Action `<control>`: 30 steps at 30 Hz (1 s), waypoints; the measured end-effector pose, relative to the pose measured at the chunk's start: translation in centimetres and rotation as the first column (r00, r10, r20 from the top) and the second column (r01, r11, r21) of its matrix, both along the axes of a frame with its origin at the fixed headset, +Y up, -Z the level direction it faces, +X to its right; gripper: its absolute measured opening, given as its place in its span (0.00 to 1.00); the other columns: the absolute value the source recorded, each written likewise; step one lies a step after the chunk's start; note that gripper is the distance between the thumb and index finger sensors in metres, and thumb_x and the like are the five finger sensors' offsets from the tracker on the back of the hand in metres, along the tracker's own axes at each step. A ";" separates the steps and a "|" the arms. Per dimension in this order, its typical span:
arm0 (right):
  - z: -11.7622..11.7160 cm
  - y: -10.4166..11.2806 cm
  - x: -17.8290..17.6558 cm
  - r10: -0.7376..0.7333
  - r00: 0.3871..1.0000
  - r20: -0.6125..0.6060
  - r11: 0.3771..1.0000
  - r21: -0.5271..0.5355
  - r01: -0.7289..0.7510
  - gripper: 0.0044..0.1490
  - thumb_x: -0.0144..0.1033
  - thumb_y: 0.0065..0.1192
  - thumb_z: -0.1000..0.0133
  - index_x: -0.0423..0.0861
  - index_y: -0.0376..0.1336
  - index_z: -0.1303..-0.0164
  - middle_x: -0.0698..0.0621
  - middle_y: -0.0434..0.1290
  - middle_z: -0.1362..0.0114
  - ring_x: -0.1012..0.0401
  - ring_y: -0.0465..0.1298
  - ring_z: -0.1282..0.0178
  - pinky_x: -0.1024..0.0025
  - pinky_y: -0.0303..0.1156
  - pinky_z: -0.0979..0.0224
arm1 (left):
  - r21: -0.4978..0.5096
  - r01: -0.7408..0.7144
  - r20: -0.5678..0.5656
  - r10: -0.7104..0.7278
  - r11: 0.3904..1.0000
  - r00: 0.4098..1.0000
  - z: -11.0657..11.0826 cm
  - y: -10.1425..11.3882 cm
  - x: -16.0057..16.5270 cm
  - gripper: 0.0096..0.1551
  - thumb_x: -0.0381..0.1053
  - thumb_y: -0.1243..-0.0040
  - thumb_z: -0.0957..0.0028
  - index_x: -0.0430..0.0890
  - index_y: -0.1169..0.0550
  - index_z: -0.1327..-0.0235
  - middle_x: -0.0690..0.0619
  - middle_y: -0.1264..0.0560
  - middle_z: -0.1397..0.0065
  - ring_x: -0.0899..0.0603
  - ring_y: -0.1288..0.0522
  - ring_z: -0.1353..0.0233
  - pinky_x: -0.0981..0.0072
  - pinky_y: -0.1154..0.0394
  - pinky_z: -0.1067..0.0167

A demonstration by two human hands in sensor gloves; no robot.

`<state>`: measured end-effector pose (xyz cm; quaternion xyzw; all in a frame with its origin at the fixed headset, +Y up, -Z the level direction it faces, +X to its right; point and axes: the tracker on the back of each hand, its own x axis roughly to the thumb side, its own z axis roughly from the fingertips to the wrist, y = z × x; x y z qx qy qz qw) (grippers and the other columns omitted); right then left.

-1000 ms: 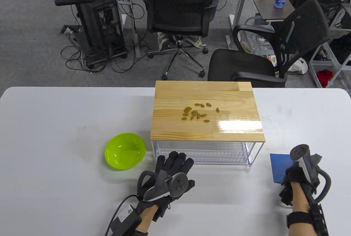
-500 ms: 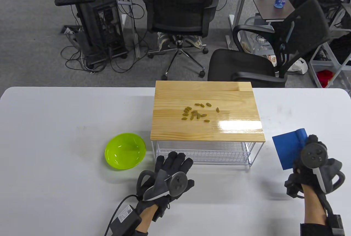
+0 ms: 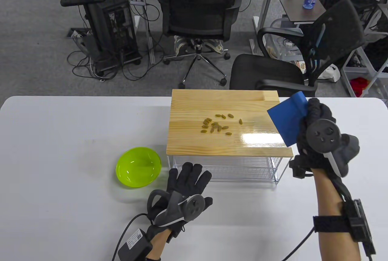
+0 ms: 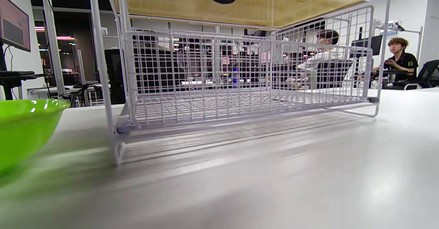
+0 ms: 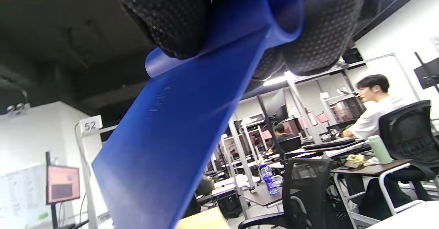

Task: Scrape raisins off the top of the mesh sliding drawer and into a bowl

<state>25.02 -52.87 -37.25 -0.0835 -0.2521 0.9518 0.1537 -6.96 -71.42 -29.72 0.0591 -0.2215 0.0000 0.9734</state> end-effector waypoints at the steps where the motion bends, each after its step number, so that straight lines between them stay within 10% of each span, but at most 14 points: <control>1: -1.0 0.1 -0.9 0.010 1.000 -0.012 0.999 -0.031 -0.010 0.38 0.26 0.63 0.40 0.39 0.52 0.20 0.36 0.58 0.21 0.38 0.72 0.29 0.38 0.71 0.33 | 0.004 0.010 0.000 -0.010 1.000 1.000 0.0 0.1 0.0 0.45 0.75 0.58 0.48 0.64 0.44 0.15 0.51 0.44 0.08 0.34 0.46 0.09 0.32 0.47 0.19; 15: -9.4 -2.9 -7.4 0.253 0.967 -0.005 0.926 -0.287 -0.244 0.37 0.25 0.62 0.39 0.40 0.52 0.20 0.36 0.58 0.20 0.39 0.71 0.28 0.40 0.71 0.31 | -0.039 -0.012 -0.006 0.012 0.999 1.000 -0.5 0.3 -0.3 0.45 0.75 0.58 0.48 0.64 0.43 0.15 0.51 0.43 0.08 0.34 0.45 0.09 0.33 0.47 0.18; 30: -9.4 -4.4 -10.6 0.324 0.920 -0.223 0.904 -0.213 -0.370 0.38 0.24 0.59 0.40 0.43 0.49 0.19 0.39 0.56 0.19 0.40 0.68 0.24 0.36 0.65 0.26 | -0.065 -0.011 0.006 0.011 0.998 1.000 -0.5 0.3 -0.2 0.45 0.75 0.58 0.49 0.64 0.44 0.15 0.51 0.43 0.08 0.34 0.45 0.09 0.33 0.47 0.18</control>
